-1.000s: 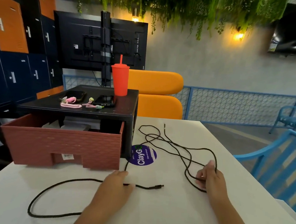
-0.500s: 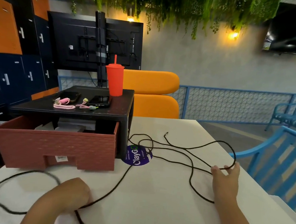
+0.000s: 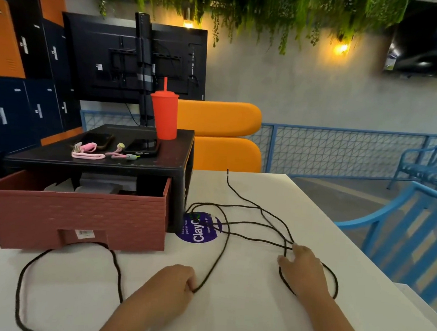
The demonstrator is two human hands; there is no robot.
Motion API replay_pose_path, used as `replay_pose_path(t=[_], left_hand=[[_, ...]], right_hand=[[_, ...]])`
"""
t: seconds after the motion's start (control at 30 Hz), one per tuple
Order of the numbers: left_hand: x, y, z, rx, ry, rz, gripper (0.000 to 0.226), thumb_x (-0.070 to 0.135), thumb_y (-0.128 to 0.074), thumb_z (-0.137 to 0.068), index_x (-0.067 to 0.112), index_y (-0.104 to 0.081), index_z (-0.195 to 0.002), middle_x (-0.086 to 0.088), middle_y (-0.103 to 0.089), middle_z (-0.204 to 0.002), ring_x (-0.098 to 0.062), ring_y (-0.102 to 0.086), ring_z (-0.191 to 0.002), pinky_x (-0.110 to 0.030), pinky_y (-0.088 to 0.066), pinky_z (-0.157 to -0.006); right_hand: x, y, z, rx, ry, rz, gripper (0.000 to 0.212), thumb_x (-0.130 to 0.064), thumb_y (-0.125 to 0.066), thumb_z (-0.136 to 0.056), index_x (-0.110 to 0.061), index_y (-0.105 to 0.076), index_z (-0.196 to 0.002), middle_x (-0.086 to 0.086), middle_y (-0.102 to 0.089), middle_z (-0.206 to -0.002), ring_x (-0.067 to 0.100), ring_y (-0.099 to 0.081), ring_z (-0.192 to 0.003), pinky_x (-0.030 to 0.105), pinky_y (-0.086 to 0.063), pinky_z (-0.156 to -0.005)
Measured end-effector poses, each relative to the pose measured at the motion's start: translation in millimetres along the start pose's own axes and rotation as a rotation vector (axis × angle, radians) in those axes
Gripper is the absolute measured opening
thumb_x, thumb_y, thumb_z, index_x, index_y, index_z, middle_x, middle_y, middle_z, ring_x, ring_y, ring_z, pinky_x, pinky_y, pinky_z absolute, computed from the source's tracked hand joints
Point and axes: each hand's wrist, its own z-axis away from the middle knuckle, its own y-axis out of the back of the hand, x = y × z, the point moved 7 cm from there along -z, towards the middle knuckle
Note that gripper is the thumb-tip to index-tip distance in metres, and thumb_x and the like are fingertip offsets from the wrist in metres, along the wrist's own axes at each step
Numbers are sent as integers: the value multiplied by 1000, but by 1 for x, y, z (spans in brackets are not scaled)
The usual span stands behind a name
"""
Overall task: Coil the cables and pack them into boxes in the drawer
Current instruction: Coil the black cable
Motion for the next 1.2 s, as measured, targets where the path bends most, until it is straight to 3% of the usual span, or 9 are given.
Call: replay_pose_path(t=[0.2,0.33,0.5,0.57,0.67,0.83,1.03,1.1,1.2], left_hand=[[9,10,45,-546,-101,90,22,15,-63,-76,36,-61,-71,25,-58,-65,9,-53,-64,-8,-41,-67],[17,9,55,-683,-78,129,26,10,-61,-75,36,-62,-70,22,-60,-63,5,-54,-65,-12,-43,-67],[26,-8,36,-398,143,466,25,25,-68,-81,24,-57,-103,8,-67,-71,-8,-59,-62,-18,-44,-61],[34,-20,28,-275,219,683,22,34,-61,-87,20,-57,-104,3,-68,-67,-11,-60,-56,-19,-44,-52],[41,-24,18,-109,143,654,20,33,-47,-96,24,-64,-91,11,-57,-48,-1,-44,-41,-15,-33,-45],[37,7,17,-2,3,915,18,16,-53,-94,13,-67,-84,10,-43,-41,-2,-30,-36,-13,-23,-38],[5,70,30,154,-283,1552,50,41,-91,-43,12,-74,-80,3,-53,-59,-3,-38,-43,-14,-31,-39],[-3,81,30,55,-470,1791,35,32,-75,-77,7,-68,-100,-4,-60,-75,-9,-50,-57,-18,-40,-50],[-43,87,34,197,-340,1976,52,24,-2,-104,2,-40,-132,-18,-53,-114,-26,-52,-93,-32,-36,-80]], right_hand=[[-8,0,1,33,98,278,49,-41,-47,-91,-23,-42,-137,0,-46,-133,26,-37,-124,33,-37,-97],[-15,-3,3,17,131,383,44,-45,-44,-92,-34,-40,-134,-2,-50,-124,23,-38,-121,37,-35,-94],[-32,-15,11,-58,293,255,22,-34,-42,-96,-22,-58,-103,-7,-58,-78,18,-53,-101,32,-36,-84],[-40,-21,20,-165,347,10,27,-33,-48,-93,-11,-60,-84,-1,-59,-70,16,-56,-74,30,-40,-68],[-51,-24,31,-273,386,-166,38,-37,-53,-91,-6,-53,-69,-1,-44,-59,12,-38,-57,28,-31,-57],[-41,9,19,8,280,-201,35,-37,-52,-92,-10,-59,-70,-2,-46,-54,14,-42,-55,28,-33,-56],[-19,41,11,234,178,-13,33,-28,-50,-94,-9,-63,-70,5,-59,-59,22,-54,-62,28,-40,-58],[-14,45,7,256,142,38,35,-27,-49,-94,-10,-59,-66,3,-56,-57,19,-51,-57,26,-37,-52],[-4,49,4,285,87,57,27,-24,-48,-95,-15,-67,-77,-1,-55,-61,18,-53,-60,26,-36,-56]])
